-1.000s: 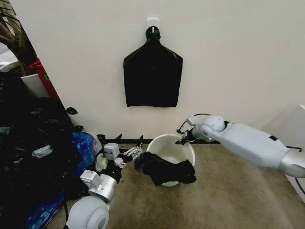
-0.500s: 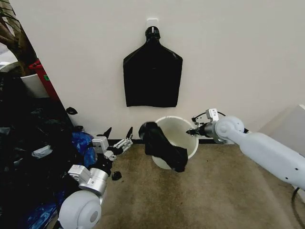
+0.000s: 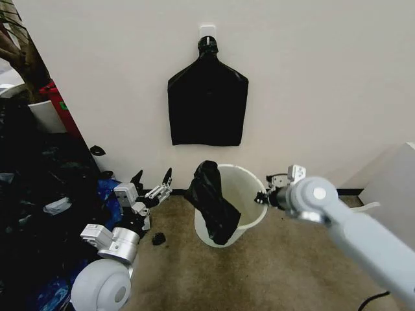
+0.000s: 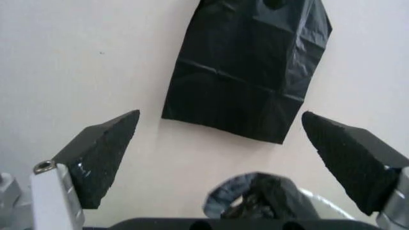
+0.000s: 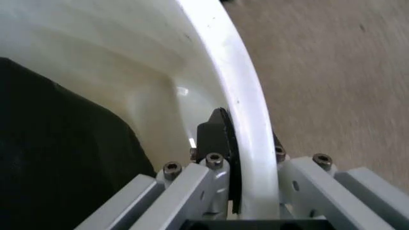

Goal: Place the garbage bag over the trash bin.

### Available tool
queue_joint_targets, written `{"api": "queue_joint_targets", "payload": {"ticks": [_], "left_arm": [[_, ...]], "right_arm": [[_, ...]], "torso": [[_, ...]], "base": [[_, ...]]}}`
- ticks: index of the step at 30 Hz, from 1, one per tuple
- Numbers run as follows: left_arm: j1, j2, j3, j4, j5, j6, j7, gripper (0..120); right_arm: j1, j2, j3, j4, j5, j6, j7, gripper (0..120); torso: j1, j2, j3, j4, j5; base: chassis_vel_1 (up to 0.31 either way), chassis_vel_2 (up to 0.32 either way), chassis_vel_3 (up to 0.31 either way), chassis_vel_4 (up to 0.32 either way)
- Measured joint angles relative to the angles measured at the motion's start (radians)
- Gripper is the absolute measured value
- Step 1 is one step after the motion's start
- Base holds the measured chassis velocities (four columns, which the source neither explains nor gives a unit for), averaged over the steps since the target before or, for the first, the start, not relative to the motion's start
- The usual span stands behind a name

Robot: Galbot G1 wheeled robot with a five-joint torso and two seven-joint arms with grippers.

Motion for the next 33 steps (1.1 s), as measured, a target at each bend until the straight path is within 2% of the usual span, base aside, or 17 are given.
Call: {"api": "queue_joint_targets", "payload": {"ticks": [3, 9, 17, 33], "left_arm": [[0.000, -0.003, 0.001, 0.011, 0.001, -0.002, -0.002, 100], [0.006, -0.005, -0.019, 0.030, 0.000, -0.010, -0.010, 100], [0.022, -0.007, -0.041, 0.036, -0.004, -0.018, -0.002, 100], [0.025, -0.009, -0.037, 0.040, -0.004, -0.029, 0.006, 100]], "right_arm": [[-0.039, 0.047, 0.004, -0.010, -0.034, 0.042, 0.053, 0], [-0.068, 0.088, -0.025, -0.027, -0.114, 0.063, 0.082, 0], [-0.085, 0.127, -0.071, -0.059, -0.204, 0.068, 0.073, 0], [-0.094, 0.133, -0.097, -0.091, -0.234, 0.063, 0.047, 0]], "torso": [[0.000, 0.000, 0.000, 0.0004, 0.0000], [0.000, 0.000, 0.000, 0.0004, -0.0001], [0.000, 0.000, 0.000, 0.0004, -0.0001], [0.000, 0.000, 0.000, 0.0002, -0.0001]], "base": [[0.000, 0.000, 0.000, 0.000], [0.000, 0.000, 0.000, 0.000], [0.000, 0.000, 0.000, 0.000], [0.000, 0.000, 0.000, 0.000]]}}
